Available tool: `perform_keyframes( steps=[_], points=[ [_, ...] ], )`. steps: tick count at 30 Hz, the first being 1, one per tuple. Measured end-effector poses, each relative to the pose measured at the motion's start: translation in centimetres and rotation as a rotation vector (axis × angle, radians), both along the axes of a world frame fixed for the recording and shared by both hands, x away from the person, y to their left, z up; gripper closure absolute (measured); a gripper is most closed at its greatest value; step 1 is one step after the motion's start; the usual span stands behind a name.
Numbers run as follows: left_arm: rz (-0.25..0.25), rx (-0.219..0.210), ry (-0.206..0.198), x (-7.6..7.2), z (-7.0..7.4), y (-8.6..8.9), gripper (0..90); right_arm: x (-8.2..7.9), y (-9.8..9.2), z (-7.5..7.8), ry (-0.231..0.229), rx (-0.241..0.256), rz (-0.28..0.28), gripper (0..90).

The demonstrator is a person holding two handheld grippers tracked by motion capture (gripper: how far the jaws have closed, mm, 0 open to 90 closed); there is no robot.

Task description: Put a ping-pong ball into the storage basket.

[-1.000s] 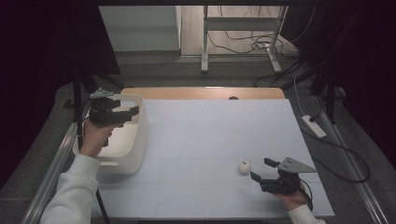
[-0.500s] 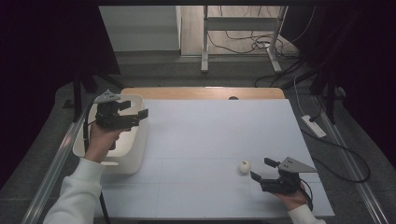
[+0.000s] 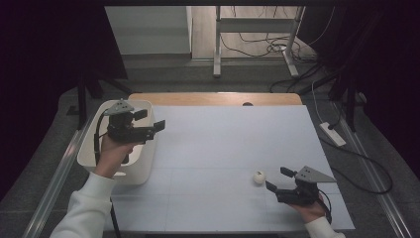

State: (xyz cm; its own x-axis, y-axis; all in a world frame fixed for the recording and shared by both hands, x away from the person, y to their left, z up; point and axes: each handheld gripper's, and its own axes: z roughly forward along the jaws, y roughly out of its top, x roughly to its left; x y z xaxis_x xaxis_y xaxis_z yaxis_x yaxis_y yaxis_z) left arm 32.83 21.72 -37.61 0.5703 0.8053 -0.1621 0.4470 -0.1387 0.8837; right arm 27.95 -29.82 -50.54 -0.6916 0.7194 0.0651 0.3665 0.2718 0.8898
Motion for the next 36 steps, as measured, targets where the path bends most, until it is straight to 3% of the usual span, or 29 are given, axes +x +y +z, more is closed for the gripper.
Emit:
perform_keyframes(
  steps=[21,26,36],
  points=[
    [-0.071,0.017,0.009,-0.2,-1.1,-3.0,17.6,0.3,0.5,-0.3,0.002,-0.021,0.013,18.8],
    [-0.094,0.006,0.007,-0.3,-1.1,-4.0,17.6,0.4,0.6,-0.3,0.003,-0.026,0.017,18.8],
    [-0.148,0.023,0.011,-0.5,-1.4,-6.4,17.4,0.4,0.6,-0.3,0.002,-0.024,0.022,18.8]
  ],
)
